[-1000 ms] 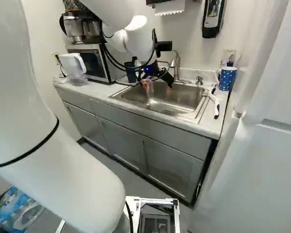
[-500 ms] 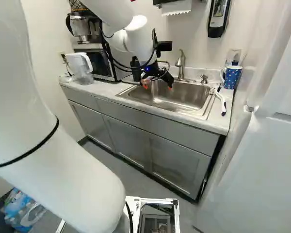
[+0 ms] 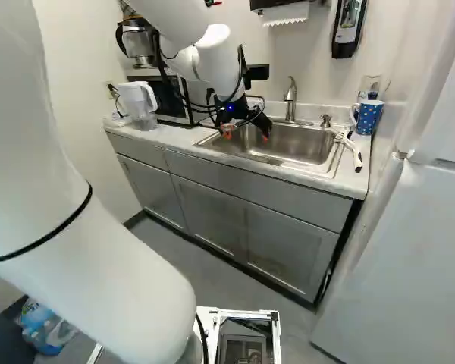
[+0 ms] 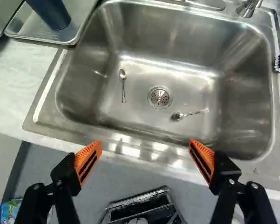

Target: Rinse the cup and place it in the tray

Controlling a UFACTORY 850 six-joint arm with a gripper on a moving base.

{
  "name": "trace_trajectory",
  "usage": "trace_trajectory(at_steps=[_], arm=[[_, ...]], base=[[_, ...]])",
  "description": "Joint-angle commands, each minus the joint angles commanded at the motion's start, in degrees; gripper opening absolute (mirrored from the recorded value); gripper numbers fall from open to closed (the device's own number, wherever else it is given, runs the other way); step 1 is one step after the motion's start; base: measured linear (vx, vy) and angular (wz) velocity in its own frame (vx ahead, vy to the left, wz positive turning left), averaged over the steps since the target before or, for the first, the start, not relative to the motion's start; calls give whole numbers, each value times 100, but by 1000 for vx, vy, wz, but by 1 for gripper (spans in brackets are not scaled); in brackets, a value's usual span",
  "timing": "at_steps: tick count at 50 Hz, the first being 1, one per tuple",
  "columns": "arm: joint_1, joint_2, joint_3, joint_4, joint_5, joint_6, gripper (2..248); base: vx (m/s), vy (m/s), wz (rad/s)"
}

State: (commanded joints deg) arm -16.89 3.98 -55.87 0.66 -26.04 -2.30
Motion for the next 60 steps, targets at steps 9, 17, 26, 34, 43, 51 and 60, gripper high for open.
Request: trace_trajectory(at_steps=[9, 17, 26, 34, 43, 51, 60], arm=[[0, 0, 0, 0, 0, 0, 247], [0, 0, 0, 0, 0, 0, 247], [0, 0, 0, 0, 0, 0, 247], [0, 0, 0, 0, 0, 0, 247], [0, 0, 0, 0, 0, 0, 247], [0, 0, 0, 0, 0, 0, 247], [0, 0, 0, 0, 0, 0, 247]], base=[[-92, 94, -3], [-84, 84, -3], [-92, 85, -73], [-92, 65, -160], [-90, 62, -163], [-97, 64, -180], [-94, 60, -205]])
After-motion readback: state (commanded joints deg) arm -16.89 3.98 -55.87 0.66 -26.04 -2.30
